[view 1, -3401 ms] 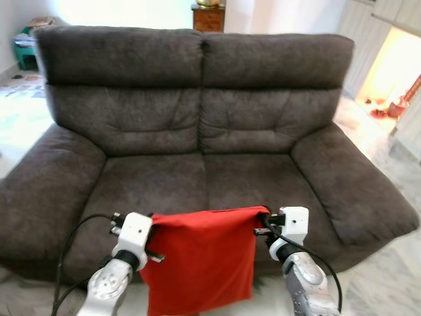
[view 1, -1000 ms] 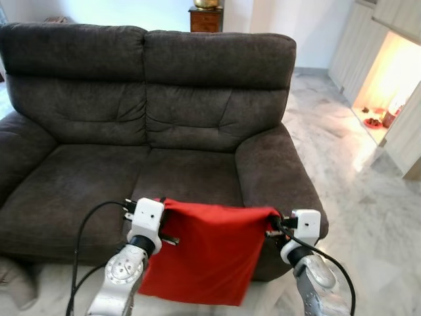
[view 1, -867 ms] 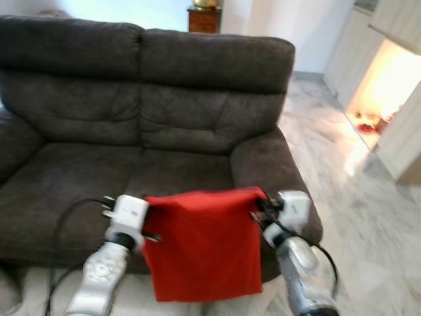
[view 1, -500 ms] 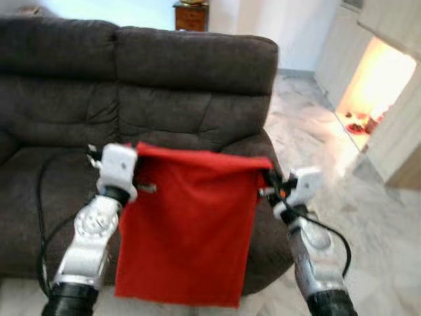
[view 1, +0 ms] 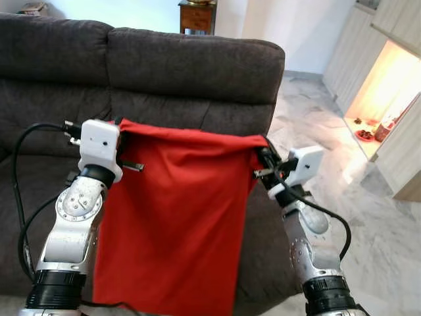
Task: Move the pillow to the sofa from floor
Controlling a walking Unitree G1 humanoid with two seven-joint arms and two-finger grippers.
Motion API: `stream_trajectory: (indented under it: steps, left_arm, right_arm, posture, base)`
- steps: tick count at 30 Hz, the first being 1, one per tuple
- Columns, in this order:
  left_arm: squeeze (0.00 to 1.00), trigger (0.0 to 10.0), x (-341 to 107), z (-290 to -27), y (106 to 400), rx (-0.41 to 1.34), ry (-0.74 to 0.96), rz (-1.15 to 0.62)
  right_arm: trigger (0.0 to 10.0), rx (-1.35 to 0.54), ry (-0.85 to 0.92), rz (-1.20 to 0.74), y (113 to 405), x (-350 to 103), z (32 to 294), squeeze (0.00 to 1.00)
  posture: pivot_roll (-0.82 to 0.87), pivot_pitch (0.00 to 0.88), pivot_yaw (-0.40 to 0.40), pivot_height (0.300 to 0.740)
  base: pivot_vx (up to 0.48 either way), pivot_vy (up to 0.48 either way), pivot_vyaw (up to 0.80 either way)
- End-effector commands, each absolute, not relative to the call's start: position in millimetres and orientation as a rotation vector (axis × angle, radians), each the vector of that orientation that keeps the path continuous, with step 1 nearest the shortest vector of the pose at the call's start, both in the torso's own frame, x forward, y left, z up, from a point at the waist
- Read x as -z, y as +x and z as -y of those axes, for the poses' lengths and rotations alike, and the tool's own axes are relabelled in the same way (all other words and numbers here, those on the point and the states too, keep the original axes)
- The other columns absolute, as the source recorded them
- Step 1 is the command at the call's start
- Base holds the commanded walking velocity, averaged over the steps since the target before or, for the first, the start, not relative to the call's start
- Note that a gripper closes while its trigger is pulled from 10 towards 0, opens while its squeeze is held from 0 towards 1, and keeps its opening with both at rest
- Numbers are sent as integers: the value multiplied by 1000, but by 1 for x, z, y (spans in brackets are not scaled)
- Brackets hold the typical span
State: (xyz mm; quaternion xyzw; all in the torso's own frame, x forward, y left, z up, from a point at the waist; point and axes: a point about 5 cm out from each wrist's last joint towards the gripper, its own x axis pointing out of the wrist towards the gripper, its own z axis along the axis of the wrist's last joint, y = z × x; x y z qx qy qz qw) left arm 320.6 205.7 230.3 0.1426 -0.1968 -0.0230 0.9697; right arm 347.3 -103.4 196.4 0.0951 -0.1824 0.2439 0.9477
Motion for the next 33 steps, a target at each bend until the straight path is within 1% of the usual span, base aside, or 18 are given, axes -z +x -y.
stream_trajectory:
  steps: [1, 7, 13, 15, 18, 23, 24, 27, 33]
  left_arm:
    - [0, 10000, -255, -203, 317, 46, 307, 496]
    - [0, 10000, -268, -204, 314, 32, 320, 532]
    - [0, 10000, -270, -205, 314, 34, 324, 531]
    - [0, 10000, -256, -200, 317, 88, 326, 464]
    - [0, 10000, -241, -194, 317, 131, 353, 408]
    - [0, 10000, -225, -191, 317, 165, 339, 347]
    - [0, 10000, -217, -190, 317, 179, 359, 318]
    - [0, 10000, -209, -190, 317, 182, 346, 290]
    - [0, 10000, -189, -183, 318, 205, 367, 228]
  right_arm:
    - [10000, -537, 163, 516, 345, -232, 97, 0]
    - [10000, -634, 164, 590, 338, -252, 84, 0]
    - [10000, -659, 148, 598, 337, -253, 80, 0]
    - [10000, -671, 140, 560, 338, -244, 79, 0]
    - [10000, -680, 122, 503, 339, -231, 79, 0]
    - [10000, -705, 80, 445, 337, -215, 78, 0]
    - [10000, -715, 77, 425, 336, -208, 77, 0]
    - [10000, -700, 71, 385, 336, -197, 79, 0]
    - [10000, -610, 52, 274, 340, -165, 92, 0]
  posture:
    - [131, 0, -38, 740]
    - [132, 0, -39, 740]
    - [135, 0, -40, 740]
    - [132, 0, -42, 740]
    - [128, 0, -41, 740]
    - [128, 0, -42, 740]
    - [129, 0, -42, 740]
    - [130, 0, -41, 740]
    - [128, 0, -39, 740]
  base:
    - [394, 0, 0]
    - [397, 0, 0]
    - [398, 0, 0]
    - [165, 0, 0]
    - [0, 0, 0]
    - [0, 0, 0]
    - [0, 0, 0]
    - [0, 0, 0]
    - [0, 0, 0]
